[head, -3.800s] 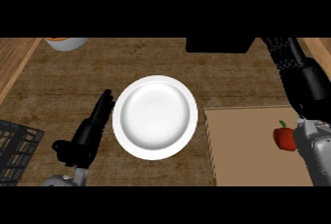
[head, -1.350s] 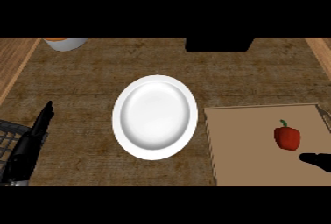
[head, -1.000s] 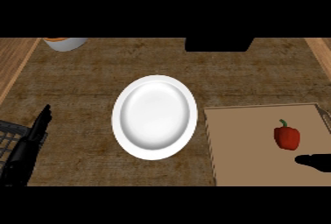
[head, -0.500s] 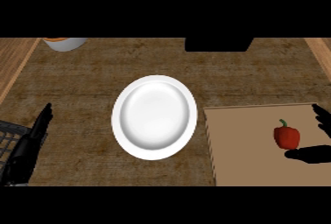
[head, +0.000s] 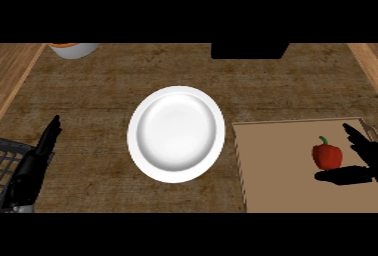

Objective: Pick the bell pepper from the tray and place it in the plate

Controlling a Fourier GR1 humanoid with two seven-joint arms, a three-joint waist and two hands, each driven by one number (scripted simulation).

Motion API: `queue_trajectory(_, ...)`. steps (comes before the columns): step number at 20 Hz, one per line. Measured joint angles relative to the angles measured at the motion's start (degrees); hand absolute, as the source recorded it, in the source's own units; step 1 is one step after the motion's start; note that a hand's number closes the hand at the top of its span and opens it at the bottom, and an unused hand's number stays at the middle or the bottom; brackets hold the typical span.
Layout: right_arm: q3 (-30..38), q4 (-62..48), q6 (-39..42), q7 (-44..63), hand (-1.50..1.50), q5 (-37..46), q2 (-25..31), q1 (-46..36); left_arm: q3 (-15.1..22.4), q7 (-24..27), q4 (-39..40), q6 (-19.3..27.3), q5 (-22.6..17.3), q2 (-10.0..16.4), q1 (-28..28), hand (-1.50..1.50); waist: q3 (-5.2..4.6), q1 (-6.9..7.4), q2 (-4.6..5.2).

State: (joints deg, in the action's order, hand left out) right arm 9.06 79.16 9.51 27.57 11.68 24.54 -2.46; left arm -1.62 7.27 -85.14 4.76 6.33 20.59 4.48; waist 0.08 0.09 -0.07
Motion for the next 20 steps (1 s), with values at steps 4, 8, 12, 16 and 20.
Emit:
queue_trajectory(4,0.1,-4.0,-0.6,-2.6,1.5,1.9,-1.6,-1.8,-0.8,1.7,0.7,-0.8,1.2,-1.3,0.6,0.0,-0.07,-0.01,-0.05)
queue_trajectory(8,1.1,-6.7,-1.7,-5.6,1.5,3.1,-2.1,-3.4,-1.1,0.5,-0.6,-0.9,2.3,-2.3,0.8,0.0,-0.43,-0.23,-0.11)
queue_trajectory(12,1.9,-6.9,-2.6,-9.2,1.5,4.1,-2.6,-2.5,-2.4,0.0,-2.1,-2.2,2.6,-2.4,1.8,0.0,-0.49,-0.18,-0.16)
queue_trajectory(16,1.6,-6.4,-4.2,-10.5,1.5,6.5,-3.2,-1.9,-3.5,-0.8,-1.6,-3.2,3.2,-2.8,0.4,0.0,-0.55,-0.19,-0.22)
queue_trajectory(20,-4.0,1.3,-10.0,-5.6,1.5,15.7,-4.7,3.7,-3.9,-0.8,-2.0,-3.4,3.0,-2.8,1.1,0.0,-1.01,-0.63,-0.76)
